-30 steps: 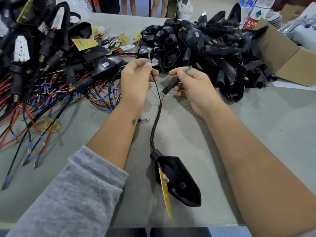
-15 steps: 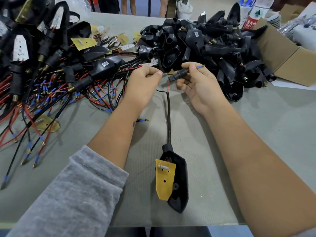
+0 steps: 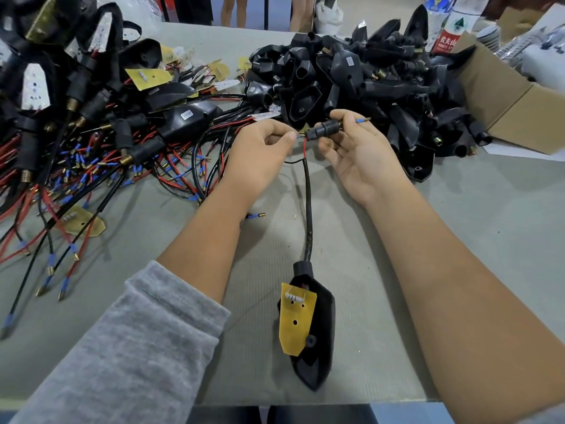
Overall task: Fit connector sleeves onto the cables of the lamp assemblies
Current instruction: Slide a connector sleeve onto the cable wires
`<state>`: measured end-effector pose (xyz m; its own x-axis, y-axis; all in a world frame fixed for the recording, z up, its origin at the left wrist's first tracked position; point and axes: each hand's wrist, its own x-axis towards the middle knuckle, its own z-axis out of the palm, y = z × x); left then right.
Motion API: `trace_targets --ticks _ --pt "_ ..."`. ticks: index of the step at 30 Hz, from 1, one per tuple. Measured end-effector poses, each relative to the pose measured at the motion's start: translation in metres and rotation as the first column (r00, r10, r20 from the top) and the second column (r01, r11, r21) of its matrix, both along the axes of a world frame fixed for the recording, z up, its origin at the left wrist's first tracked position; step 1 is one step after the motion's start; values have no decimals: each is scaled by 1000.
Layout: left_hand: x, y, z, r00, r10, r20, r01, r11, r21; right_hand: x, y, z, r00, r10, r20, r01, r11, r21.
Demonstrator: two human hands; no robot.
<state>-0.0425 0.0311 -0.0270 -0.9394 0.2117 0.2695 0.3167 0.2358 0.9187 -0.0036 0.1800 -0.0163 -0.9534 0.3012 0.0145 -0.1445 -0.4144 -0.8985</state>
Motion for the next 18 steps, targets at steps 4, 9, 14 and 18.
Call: trace_targets --ticks 4,9,14,18 --pt "1 0 0 1000 -12 19 12 1000 1 0 2 -1 1000 16 -16 -16 1000 25" --pt "1 2 0 1000 -2 26 2 1000 -18 2 1 -1 998 55 -38 -53 997 52" --pt "-1 3 -1 999 -5 54 7 999 -46 5 -1 0 996 71 -62 -68 997 48" --pt "-3 3 -1 999 19 34 -16 994 -106 6 -2 1 992 98 -74 -96 995 42"
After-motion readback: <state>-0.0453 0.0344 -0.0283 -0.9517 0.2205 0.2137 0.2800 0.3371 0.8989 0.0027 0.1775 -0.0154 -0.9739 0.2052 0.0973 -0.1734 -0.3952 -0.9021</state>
